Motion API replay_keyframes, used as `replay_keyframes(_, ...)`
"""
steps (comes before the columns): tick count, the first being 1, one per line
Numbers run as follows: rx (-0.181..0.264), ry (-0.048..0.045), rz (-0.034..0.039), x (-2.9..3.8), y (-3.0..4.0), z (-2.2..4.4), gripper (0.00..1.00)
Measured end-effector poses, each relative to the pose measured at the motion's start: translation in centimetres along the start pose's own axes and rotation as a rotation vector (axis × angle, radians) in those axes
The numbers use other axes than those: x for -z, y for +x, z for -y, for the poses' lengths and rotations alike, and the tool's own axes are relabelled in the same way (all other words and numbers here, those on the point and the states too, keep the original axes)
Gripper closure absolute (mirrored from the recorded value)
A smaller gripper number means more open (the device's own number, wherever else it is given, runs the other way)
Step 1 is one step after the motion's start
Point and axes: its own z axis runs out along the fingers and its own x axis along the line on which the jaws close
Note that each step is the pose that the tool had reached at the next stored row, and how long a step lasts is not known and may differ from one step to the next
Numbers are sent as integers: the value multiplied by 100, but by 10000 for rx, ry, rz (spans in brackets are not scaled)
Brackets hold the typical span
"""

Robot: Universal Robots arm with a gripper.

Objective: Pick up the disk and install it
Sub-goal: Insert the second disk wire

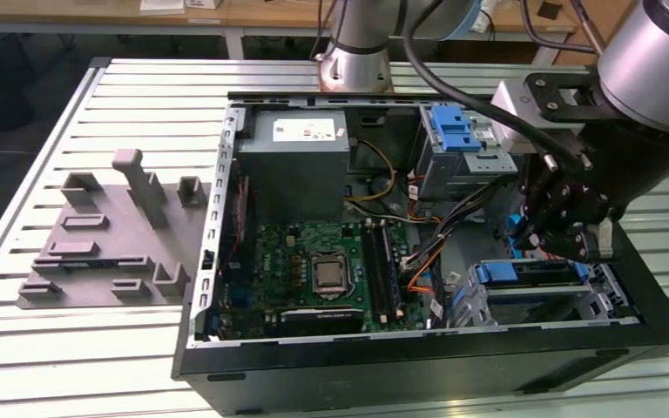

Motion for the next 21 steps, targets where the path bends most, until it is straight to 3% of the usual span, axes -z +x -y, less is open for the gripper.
replay_keyframes(6,16,197,9,-25,12,0,84)
replay_keyframes(11,17,224,12,-61,59,0,84)
replay_keyframes(21,17,228,8,-102,74,18,84)
